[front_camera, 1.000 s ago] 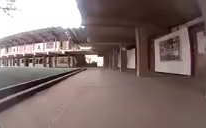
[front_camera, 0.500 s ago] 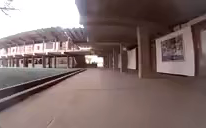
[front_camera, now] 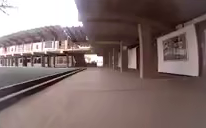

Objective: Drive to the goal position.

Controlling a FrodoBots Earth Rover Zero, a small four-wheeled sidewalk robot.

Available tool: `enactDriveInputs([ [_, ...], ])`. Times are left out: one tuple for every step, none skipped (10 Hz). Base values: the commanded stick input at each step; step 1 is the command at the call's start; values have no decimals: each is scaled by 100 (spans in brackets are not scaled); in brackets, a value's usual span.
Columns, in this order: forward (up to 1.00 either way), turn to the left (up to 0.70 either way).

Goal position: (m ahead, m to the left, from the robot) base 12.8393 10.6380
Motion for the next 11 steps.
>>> enactDriveInputs([
  [50, 0],
  [50, 0],
  [50, 0],
  [50, 0],
  [50, 0],
  [50, 0],
  [50, 0],
  [50, 0],
  [50, 0],
  [50, 0],
  [50, 0],
])
